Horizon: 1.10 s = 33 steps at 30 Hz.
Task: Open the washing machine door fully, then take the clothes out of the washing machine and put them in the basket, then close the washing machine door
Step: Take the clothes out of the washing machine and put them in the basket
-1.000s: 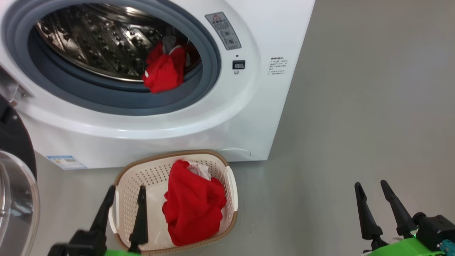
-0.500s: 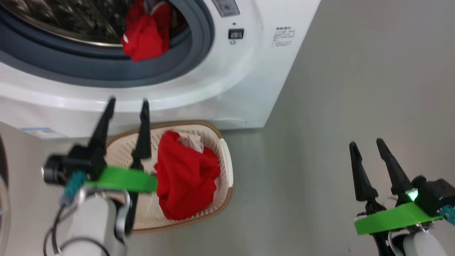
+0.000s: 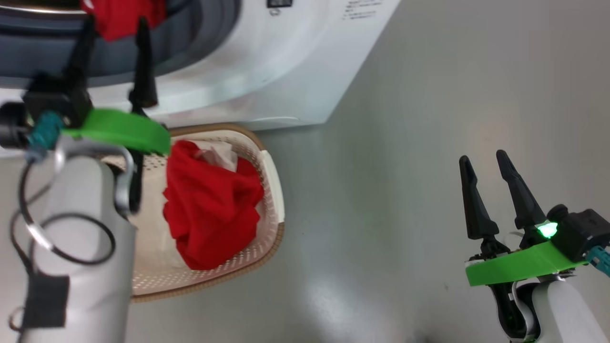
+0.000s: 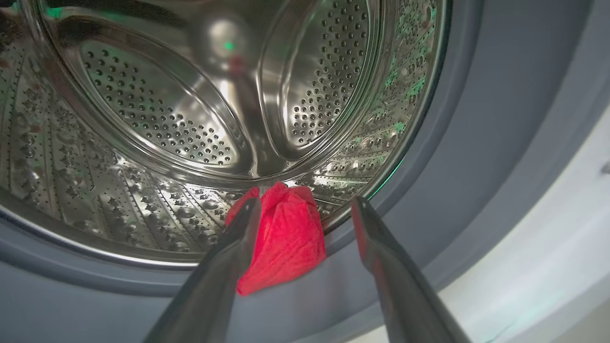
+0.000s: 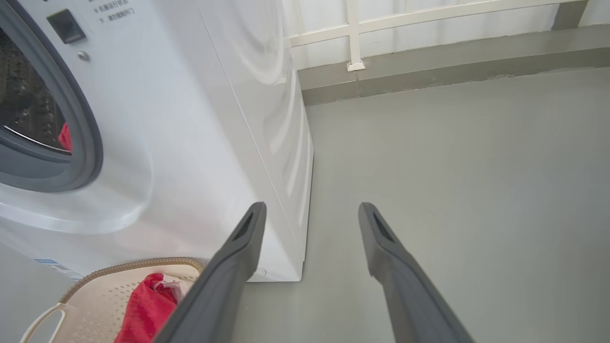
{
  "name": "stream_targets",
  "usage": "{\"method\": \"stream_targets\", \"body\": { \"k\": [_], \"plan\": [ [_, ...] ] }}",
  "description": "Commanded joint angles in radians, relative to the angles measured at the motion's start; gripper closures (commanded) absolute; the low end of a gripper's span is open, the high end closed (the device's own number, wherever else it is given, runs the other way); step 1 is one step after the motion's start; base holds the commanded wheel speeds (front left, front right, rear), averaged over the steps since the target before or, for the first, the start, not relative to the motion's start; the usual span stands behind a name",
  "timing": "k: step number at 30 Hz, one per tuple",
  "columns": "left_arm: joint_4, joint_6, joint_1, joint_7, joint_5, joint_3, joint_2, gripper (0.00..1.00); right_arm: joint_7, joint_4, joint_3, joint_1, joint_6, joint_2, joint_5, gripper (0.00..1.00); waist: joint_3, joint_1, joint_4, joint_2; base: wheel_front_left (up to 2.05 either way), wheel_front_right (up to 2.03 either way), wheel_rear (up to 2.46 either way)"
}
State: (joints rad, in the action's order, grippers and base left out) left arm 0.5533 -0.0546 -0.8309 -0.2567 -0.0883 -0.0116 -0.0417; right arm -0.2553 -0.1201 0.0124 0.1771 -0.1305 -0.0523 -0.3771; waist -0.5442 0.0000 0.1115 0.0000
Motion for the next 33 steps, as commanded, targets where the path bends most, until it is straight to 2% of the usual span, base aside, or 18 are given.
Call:
{"method": "stream_targets", "body": {
  "k": [1,15,25,30,31,32,33],
  "plan": [
    [-0.001,0.001,-0.034,-0.005,0.015,-0.031,-0.042,0.00,-0.006,0.021,0.028,0.012,0.000,-0.001,-0.009,0.00,-0.052,0.0000,0.056,0.0000,0.00,0.00,0.00],
    [0.181,0.045,-0.247,-0.005,0.065,-0.066,-0.142,0.00,-0.006,0.028,0.080,0.054,0.000,0.002,-0.044,0.00,-0.117,0.0000,0.147,0.0000,0.00,0.00,0.00],
    [0.399,0.084,-0.347,-0.005,0.069,-0.073,-0.185,0.00,-0.006,0.027,0.080,0.059,0.000,0.002,-0.053,0.00,-0.131,0.0000,0.160,0.0000,0.00,0.00,0.00],
    [0.456,0.085,-0.376,-0.005,0.068,-0.065,-0.192,0.00,-0.006,0.028,0.077,0.056,0.000,0.002,-0.052,0.00,-0.124,0.0000,0.154,0.0000,0.00,0.00,0.00],
    [0.465,0.083,-0.379,-0.005,0.067,-0.062,-0.192,0.25,-0.006,0.028,0.077,0.056,0.000,0.002,-0.051,0.00,-0.122,0.0000,0.153,0.0000,0.00,0.00,0.00],
    [0.472,0.082,-0.382,-0.005,0.066,-0.060,-0.191,0.57,-0.006,0.028,0.077,0.056,0.000,0.002,-0.050,0.00,-0.121,0.0000,0.151,0.0000,0.00,0.00,0.00],
    [0.477,0.081,-0.384,-0.005,0.066,-0.058,-0.190,0.69,-0.006,0.028,0.077,0.057,0.000,0.002,-0.050,0.00,-0.120,0.0000,0.150,0.0000,0.00,0.00,0.00]
  ]
}}
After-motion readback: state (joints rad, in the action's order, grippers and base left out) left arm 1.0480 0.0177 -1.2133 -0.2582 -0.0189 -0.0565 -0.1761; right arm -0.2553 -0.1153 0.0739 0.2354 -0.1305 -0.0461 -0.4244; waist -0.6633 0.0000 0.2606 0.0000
